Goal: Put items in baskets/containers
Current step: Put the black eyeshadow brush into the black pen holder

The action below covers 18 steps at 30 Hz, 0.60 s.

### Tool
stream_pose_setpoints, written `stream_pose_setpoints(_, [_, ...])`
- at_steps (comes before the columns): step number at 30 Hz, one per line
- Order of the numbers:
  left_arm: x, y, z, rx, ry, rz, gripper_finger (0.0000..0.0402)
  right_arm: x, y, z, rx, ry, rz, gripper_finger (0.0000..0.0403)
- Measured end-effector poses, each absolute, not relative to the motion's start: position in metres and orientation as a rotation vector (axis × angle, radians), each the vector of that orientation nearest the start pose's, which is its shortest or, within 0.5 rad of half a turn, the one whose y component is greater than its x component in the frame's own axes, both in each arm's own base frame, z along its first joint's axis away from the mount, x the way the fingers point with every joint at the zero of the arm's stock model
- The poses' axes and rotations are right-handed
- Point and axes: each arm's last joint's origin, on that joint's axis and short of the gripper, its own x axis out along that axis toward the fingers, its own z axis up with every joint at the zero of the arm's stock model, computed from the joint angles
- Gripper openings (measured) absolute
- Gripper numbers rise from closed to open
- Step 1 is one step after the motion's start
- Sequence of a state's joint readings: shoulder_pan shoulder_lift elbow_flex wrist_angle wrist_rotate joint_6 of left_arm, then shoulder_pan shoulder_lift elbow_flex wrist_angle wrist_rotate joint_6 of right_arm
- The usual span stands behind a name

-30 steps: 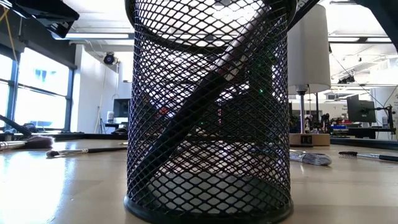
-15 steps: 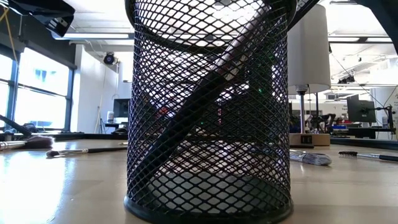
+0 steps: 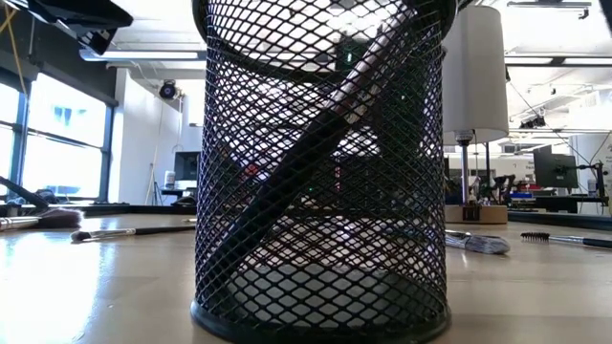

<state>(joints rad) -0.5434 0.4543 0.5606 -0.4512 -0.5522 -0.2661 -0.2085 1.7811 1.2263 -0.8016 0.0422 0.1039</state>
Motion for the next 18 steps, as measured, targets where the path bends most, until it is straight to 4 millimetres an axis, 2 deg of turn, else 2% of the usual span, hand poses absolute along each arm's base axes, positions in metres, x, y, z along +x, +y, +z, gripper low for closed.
stream_pose_setpoints(5, [0.121,-0.056,0.269,-0.102,0.324,0.037,0.0,0.315,-0.021,0.233,0.163,1.228,-0.304,0.0003])
stream_pose_setpoints(12, [0.149,-0.075,0.255,-0.196,0.399,0.005,0.0,0.284,0.069,0.287,0.12,0.921,-0.301,0.0003])
stream_pose_setpoints(14, [0.156,-0.08,0.251,-0.212,0.413,-0.006,0.0,0.277,0.095,0.293,0.132,0.764,-0.295,0.0002])
stream_pose_setpoints(18, [0.167,-0.088,0.241,-0.227,0.458,-0.033,0.0,0.274,0.139,0.284,0.194,0.422,-0.217,0.0002])
